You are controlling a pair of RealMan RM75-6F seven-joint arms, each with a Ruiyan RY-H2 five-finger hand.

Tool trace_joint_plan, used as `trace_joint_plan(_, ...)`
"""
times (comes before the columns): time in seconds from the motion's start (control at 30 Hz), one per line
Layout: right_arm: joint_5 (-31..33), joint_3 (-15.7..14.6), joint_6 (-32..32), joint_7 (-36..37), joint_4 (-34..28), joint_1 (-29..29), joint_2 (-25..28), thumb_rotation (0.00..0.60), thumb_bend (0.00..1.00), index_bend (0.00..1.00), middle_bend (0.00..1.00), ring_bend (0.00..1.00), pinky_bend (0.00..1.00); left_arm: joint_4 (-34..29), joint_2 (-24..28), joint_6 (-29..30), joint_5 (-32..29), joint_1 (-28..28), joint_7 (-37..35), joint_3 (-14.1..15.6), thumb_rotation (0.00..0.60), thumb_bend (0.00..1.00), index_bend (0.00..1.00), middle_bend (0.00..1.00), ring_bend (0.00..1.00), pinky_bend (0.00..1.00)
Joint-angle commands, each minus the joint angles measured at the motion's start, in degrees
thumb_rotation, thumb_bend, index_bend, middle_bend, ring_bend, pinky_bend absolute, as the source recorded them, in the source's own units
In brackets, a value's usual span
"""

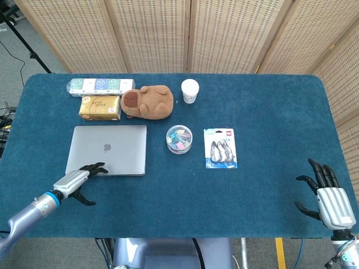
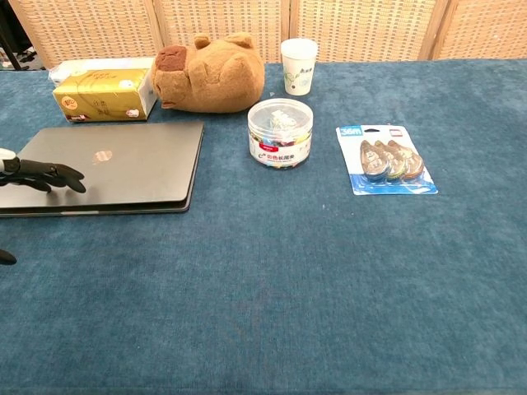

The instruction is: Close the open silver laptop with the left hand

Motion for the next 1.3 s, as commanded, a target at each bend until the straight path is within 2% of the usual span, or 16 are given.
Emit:
trace_joint_plan(0.03,0.10,0.04,-0.10,-0.11,-0.02,0.04,-0.03,0.600,0.23,0.30,0.00,0.00,0.00,0.50,-0.45,-0.05,0.27,0.05,-0.25,0.35,0.600,0.00,0.18,0.03,0.06,0.07)
trace_joint_plan(0.43,0.16,0.06,-0.14,-0.30,-0.05,0.07,-0.11,0.600,0.23,0.30,0.00,0.00,0.00,1.53,-1.20,0.33,0.73,0.22,-0.76,1.21,0.600,0.00,0.18,0.03,0.06,0.07)
trace_joint_plan(0.63,0.09,0.14,0.12,0.00,0.06,0.02,-0.11,0.600,0.23,0.30,0.00,0.00,0.00,0.91,0.06,2.87,0.88,0.55,-0.54,0.38,0.600,0.00,0.18,0.03,0.06,0.07)
trace_joint_plan(0.83,-0.02,0.18,0.54,0.42,0.19,-0.15,-0.03,0.600,0.23,0.30,0.00,0.00,0.00,-3.41,6.34,12.10,-0.56,2.90,4.01,-3.18,0.600,0.00,0.18,0.03,0.06,0.07)
trace_joint_plan(1.0,0.01,0.20,0.63,0.67,0.35,-0.20,-0.04,0.600,0.23,0.30,0.00,0.00,0.00,-6.59,9.11,20.05,-2.30,7.36,9.01,-4.20,0.600,0.00,0.18,0.03,0.06,0.07)
trace_joint_plan(1.13,0.34,0.37,0.48,0.87,0.47,-0.13,-0.07,0.600,0.23,0.30,0.00,0.00,0.00,-7.04,8.77,29.37,-1.94,13.31,9.84,-3.93,0.600,0.00,0.18,0.03,0.05,0.07)
trace_joint_plan(1.3,0.53,0.49,0.40,0.50,0.40,-0.08,-0.18,0.600,0.23,0.30,0.00,0.00,0.00,-4.24,6.47,37.43,-0.57,18.79,7.76,-3.51,0.600,0.00,0.19,0.03,0.05,0.07)
